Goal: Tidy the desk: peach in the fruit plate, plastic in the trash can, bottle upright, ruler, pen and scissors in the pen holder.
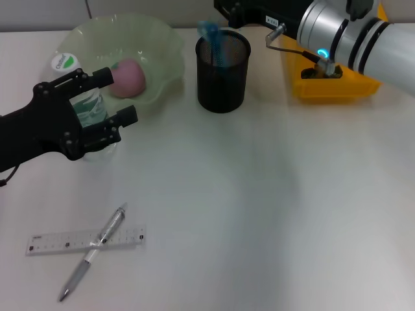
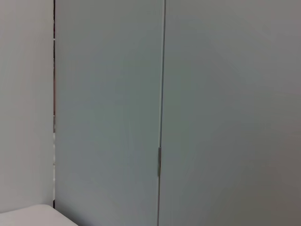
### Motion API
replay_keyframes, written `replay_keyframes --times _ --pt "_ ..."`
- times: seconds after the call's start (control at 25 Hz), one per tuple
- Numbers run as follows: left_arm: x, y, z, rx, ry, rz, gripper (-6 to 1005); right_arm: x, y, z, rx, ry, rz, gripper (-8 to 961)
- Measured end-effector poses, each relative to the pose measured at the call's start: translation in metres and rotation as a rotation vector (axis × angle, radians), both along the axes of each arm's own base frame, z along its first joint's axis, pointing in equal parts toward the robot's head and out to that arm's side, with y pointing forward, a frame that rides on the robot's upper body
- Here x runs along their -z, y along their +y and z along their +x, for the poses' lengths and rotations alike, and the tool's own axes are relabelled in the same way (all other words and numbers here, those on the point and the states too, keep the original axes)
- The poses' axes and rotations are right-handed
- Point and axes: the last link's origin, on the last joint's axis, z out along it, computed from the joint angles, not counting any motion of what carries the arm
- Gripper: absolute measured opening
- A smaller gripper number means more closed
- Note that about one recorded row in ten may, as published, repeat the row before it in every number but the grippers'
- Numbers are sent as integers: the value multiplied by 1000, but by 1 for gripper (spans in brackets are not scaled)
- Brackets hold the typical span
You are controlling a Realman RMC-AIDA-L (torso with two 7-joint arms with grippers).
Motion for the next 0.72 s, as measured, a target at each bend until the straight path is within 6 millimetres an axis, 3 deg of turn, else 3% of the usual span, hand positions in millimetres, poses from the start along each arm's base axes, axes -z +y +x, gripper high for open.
replay_keyframes --times 0.24,0.48,0.72 --pt "0 2 1 -1 0 0 754 -1 -2 4 9 7 2 232" --pt "2 2 2 -2 -3 -1 754 -5 -3 9 14 19 14 232" --pt "3 1 3 1 -16 -5 753 -20 -16 21 -14 84 35 233"
